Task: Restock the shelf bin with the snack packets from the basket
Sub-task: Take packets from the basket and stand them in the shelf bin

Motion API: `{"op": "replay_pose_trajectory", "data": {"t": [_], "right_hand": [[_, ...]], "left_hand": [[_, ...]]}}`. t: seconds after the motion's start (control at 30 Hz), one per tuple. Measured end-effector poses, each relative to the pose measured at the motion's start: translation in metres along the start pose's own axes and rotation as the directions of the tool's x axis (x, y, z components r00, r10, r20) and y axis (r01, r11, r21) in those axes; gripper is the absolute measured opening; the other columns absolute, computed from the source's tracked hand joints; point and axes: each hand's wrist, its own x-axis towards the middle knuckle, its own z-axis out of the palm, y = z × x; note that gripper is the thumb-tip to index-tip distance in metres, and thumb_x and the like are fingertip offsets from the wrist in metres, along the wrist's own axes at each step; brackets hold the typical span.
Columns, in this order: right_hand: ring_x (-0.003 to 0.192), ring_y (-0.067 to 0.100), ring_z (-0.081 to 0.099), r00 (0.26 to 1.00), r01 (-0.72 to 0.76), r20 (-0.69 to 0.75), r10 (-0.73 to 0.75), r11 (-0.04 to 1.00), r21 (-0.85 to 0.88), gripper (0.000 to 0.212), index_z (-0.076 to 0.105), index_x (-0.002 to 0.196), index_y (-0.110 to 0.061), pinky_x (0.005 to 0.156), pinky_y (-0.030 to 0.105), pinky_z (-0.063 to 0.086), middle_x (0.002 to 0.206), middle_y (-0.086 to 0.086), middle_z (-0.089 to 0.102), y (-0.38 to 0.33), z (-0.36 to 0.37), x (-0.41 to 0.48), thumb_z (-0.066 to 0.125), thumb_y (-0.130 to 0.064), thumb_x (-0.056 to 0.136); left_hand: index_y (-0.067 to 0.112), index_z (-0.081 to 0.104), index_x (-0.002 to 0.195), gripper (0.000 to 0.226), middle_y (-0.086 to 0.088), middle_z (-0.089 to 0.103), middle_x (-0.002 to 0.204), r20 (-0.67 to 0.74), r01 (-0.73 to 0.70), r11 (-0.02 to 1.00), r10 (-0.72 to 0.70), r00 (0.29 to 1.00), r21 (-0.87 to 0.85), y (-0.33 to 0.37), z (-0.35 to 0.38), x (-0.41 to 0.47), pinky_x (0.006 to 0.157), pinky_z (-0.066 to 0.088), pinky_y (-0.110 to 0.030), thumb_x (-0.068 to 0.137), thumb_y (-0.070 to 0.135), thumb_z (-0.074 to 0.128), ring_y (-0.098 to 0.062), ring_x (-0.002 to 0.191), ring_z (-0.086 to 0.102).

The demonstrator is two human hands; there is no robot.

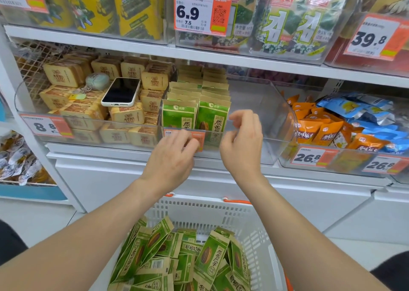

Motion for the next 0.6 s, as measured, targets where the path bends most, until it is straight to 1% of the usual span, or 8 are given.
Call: {"op": "replay_pose_trajectory", "data": {"t": [0.07, 0.1, 0.17, 0.23, 0.33, 0.43, 0.5, 0.6], "right_hand": [[0.081, 0.023, 0.058, 0.987, 0.136, 0.08, -0.138, 0.99, 0.04, 0.026, 0.063, 0.089, -0.01, 0.074, 0.038, 0.048, 0.085, -0.001, 0.061, 0.006, 0.002, -0.015, 0.05, 0.007, 0.075], [0.077, 0.022, 0.059, 0.972, 0.172, 0.156, -0.177, 0.984, 0.046, 0.022, 0.064, 0.083, -0.011, 0.071, 0.038, 0.048, 0.08, -0.001, 0.063, 0.009, 0.004, -0.024, 0.05, 0.005, 0.076], [0.074, 0.022, 0.061, 0.927, 0.17, 0.334, -0.171, 0.985, 0.034, 0.021, 0.066, 0.079, -0.013, 0.07, 0.038, 0.051, 0.077, -0.002, 0.066, 0.017, 0.013, -0.045, 0.048, -0.003, 0.077], [0.078, 0.022, 0.064, 0.844, 0.104, 0.532, -0.074, 0.994, -0.027, 0.026, 0.07, 0.083, -0.018, 0.071, 0.039, 0.055, 0.08, -0.005, 0.07, 0.026, 0.021, -0.07, 0.046, -0.009, 0.079], [0.091, 0.021, 0.066, 0.608, 0.052, 0.789, 0.087, 0.987, -0.15, 0.032, 0.075, 0.095, -0.023, 0.079, 0.04, 0.057, 0.093, -0.003, 0.075, 0.044, 0.034, -0.11, 0.047, -0.009, 0.085], [0.096, 0.024, 0.066, 0.398, 0.048, 0.896, 0.196, 0.971, -0.233, 0.035, 0.075, 0.1, -0.023, 0.085, 0.042, 0.059, 0.103, 0.002, 0.073, 0.056, 0.046, -0.147, 0.047, -0.007, 0.086], [0.096, 0.026, 0.066, 0.25, 0.08, 0.938, 0.24, 0.96, -0.267, 0.034, 0.072, 0.108, -0.018, 0.084, 0.043, 0.06, 0.108, 0.006, 0.071, 0.063, 0.055, -0.17, 0.047, -0.006, 0.088], [0.104, 0.029, 0.068, -0.069, 0.162, 0.947, 0.314, 0.94, -0.3, 0.037, 0.065, 0.127, -0.008, 0.084, 0.042, 0.061, 0.123, 0.012, 0.067, 0.066, 0.064, -0.206, 0.048, -0.001, 0.095]], "left_hand": [[0.012, 0.058, 0.097, 0.018, -0.007, 0.057, 0.091, 0.259, 0.008, 0.999, 0.005, 0.966, -0.047, -0.001, 0.002, -0.01, 0.054, 0.034, -0.039, 0.085, 0.001, 0.066, -0.036, 0.074, 0.058], [0.015, 0.059, 0.103, 0.016, -0.004, 0.059, 0.097, 0.423, 0.052, 0.997, -0.027, 0.906, -0.048, -0.001, 0.002, -0.014, 0.055, 0.033, -0.037, 0.09, 0.007, 0.064, -0.035, 0.078, 0.062], [0.022, 0.059, 0.112, 0.016, 0.001, 0.06, 0.11, 0.711, 0.138, 0.99, -0.074, 0.699, -0.033, -0.003, 0.006, -0.026, 0.061, 0.041, -0.038, 0.098, 0.017, 0.053, -0.031, 0.093, 0.065], [0.025, 0.061, 0.118, 0.021, 0.002, 0.061, 0.12, 0.866, 0.176, 0.984, -0.07, 0.496, -0.022, -0.006, 0.009, -0.039, 0.075, 0.053, -0.041, 0.099, 0.022, 0.051, -0.028, 0.105, 0.064], [0.028, 0.061, 0.133, 0.033, -0.003, 0.06, 0.142, 0.97, 0.176, 0.984, -0.062, 0.236, 0.021, -0.006, 0.012, -0.06, 0.096, 0.054, -0.043, 0.102, 0.024, 0.052, -0.028, 0.12, 0.063], [0.025, 0.062, 0.137, 0.035, -0.004, 0.058, 0.149, 0.998, 0.111, 0.993, -0.043, 0.042, 0.038, 0.0, 0.014, -0.073, 0.104, 0.049, -0.038, 0.104, 0.027, 0.05, -0.027, 0.124, 0.062], [0.024, 0.067, 0.127, 0.031, -0.002, 0.066, 0.135, 0.999, 0.083, 0.996, -0.04, -0.035, 0.043, 0.004, 0.013, -0.081, 0.105, 0.05, -0.041, 0.103, 0.03, 0.049, -0.024, 0.114, 0.064], [0.021, 0.067, 0.125, 0.028, -0.001, 0.068, 0.125, 0.998, 0.13, 0.99, -0.045, -0.055, 0.051, 0.01, 0.012, -0.089, 0.099, 0.054, -0.044, 0.104, 0.028, 0.05, -0.025, 0.109, 0.066]]}}
